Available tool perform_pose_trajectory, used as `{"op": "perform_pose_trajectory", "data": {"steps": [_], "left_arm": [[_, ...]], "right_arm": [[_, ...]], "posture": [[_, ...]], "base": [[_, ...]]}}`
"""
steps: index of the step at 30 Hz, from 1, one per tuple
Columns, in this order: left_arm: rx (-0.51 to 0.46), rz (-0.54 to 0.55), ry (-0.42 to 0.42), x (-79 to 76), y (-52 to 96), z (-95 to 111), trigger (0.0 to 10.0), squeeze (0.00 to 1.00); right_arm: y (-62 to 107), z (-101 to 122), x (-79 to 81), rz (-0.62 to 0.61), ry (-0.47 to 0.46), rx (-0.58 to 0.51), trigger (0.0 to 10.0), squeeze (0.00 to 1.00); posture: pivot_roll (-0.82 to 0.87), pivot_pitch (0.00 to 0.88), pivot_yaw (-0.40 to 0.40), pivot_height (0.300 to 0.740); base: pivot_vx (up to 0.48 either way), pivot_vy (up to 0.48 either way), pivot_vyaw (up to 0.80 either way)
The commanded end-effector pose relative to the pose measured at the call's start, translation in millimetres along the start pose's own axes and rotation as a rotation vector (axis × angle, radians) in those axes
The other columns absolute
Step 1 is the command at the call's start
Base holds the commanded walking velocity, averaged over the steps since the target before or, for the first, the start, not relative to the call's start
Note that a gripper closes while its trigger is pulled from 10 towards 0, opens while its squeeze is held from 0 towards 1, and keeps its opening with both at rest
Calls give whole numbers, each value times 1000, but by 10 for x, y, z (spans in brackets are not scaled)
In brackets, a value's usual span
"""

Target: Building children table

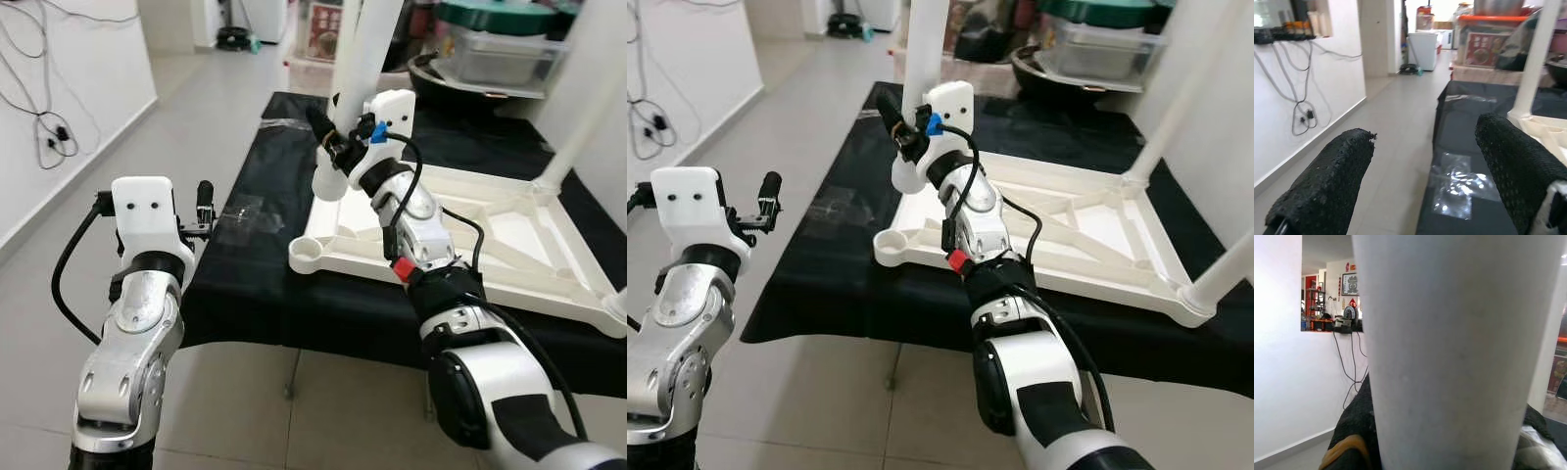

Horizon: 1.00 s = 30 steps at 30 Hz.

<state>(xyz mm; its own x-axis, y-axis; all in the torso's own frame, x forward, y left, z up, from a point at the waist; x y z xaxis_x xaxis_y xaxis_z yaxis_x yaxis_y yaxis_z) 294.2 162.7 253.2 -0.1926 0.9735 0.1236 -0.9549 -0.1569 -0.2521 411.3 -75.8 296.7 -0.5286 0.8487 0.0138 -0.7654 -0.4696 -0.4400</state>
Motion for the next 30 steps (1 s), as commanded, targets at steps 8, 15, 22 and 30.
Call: {"op": "perform_pose_trajectory", "data": {"steps": [8, 15, 22, 30], "left_arm": [[-11, -32, -19, -71, -15, 10, 10000, 0], [6, -21, -39, -61, -13, -37, 10000, 0], [37, 14, 2, 3, -22, -72, 10000, 0], [51, 16, -3, 2, 9, -121, 10000, 0]], "right_arm": [[27, 59, -51, -8, -15, -27, 10000, 0], [34, 77, -64, -9, -20, -33, 10000, 0], [44, 73, -55, 2, -30, -30, 10000, 0], [21, 77, 24, 88, -105, -18, 10000, 0]], "posture": [[119, 50, -92, 740], [118, 50, -91, 740], [117, 52, -90, 740], [118, 69, -98, 740]], "base": [[419, 0, 0], [449, 0, 0], [126, 0, 0], [0, 0, 0]]}}
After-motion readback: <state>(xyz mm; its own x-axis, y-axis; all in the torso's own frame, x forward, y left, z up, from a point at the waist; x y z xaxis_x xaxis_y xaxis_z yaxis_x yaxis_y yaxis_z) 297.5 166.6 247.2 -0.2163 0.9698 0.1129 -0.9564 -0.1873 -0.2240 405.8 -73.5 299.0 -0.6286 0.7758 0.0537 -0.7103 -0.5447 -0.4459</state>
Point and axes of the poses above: a point about 5 cm out from each wrist's last joint towards the gripper, its own y axis pointing back from the gripper into the wrist, its own z axis along the axis of the wrist's last joint, x = y × z, the point moved 2 cm from there along -y, pointing out of the wrist towards the gripper, and after that the axes turned 8 degrees about -y, right-handed, at the moved point
